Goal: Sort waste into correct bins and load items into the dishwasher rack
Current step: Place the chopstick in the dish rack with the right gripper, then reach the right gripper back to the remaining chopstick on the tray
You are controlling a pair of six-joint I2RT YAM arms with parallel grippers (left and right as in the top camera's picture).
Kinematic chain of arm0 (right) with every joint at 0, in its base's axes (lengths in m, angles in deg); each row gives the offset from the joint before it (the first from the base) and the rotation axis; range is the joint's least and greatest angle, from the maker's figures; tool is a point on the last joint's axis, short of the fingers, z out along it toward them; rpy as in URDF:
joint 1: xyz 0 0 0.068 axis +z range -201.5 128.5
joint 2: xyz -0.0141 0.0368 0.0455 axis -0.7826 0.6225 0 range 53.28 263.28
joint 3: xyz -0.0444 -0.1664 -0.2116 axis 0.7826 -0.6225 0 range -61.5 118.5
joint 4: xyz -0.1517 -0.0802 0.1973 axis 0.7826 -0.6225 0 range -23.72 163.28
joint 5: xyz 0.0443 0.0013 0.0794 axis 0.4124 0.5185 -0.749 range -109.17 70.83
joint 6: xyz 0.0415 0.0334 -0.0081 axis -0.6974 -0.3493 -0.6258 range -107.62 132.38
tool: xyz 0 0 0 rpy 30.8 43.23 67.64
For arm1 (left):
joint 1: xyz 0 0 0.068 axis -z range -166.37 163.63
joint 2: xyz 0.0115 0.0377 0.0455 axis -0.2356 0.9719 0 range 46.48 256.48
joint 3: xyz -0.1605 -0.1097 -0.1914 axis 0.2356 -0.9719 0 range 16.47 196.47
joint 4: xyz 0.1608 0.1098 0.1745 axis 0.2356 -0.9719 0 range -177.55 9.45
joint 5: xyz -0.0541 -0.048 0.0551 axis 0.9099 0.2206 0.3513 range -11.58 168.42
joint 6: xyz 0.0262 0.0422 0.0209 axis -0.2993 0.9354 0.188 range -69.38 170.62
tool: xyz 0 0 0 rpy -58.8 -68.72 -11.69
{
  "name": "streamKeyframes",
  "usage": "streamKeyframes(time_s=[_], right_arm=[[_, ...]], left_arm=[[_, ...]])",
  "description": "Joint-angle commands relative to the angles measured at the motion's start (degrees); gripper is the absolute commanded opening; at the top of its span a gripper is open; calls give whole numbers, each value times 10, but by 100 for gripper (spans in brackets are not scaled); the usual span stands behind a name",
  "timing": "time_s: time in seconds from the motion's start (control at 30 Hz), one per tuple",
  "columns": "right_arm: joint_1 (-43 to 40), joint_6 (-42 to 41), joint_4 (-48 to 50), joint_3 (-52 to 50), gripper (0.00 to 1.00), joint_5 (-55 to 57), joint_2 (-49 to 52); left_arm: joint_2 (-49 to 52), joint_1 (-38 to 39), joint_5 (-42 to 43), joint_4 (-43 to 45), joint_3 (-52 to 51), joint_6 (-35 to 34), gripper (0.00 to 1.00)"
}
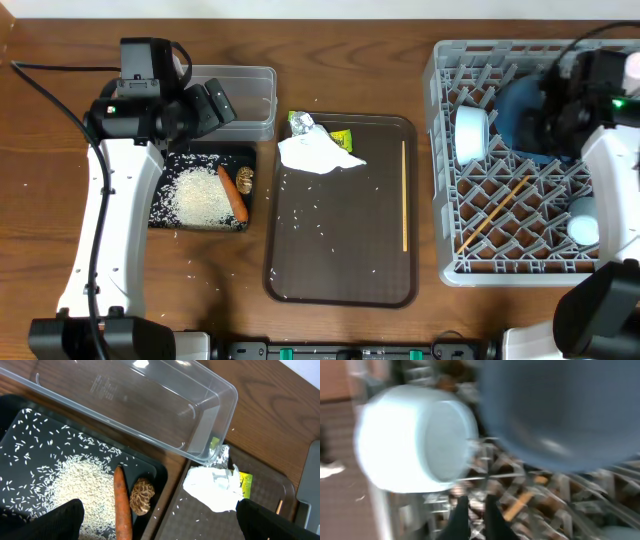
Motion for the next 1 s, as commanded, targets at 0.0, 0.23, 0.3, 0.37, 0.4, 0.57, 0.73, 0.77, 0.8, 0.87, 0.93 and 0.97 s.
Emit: streamKeyframes(time_s=[0.0, 0.23, 0.3, 0.37, 0.4, 0.57, 0.73, 0.77, 0.8, 0.87, 0.93, 0.97], right_arm=[[69, 35, -5, 4, 21, -104, -5], [258, -64, -3, -31, 49, -20, 13], [300, -135, 8, -51, 50, 23, 31], [326, -200, 17, -70, 51, 52, 51], [339, -229, 24, -79, 50, 62, 65], [359, -314, 75, -101, 51, 88, 130], [352, -314, 85, -101, 51, 124, 178], [351, -314, 85, -101, 51, 127, 184], [349, -314, 85, -101, 50, 127, 189], [348, -309, 87, -101, 49, 129, 194], [348, -300, 87, -101, 44, 132, 194], [348, -300, 86, -101, 33, 133, 194]], left_arm=[[-3, -2, -5, 0, 0, 8, 98], [-3, -2, -5, 0, 0, 8, 98], [-3, -2, -5, 0, 0, 8, 98], [-3, -2, -5, 0, 0, 8, 98], [-3, -2, -5, 0, 0, 8, 98], [-3, -2, -5, 0, 0, 8, 98], [-3, -2, -5, 0, 0, 8, 98], [-3, -2, -5, 0, 0, 8, 98], [-3, -2, -5, 0, 0, 8, 98], [-3, -2, -5, 0, 0, 8, 98], [-3, -2, -5, 0, 0, 8, 98], [-3, -2, -5, 0, 0, 8, 98]])
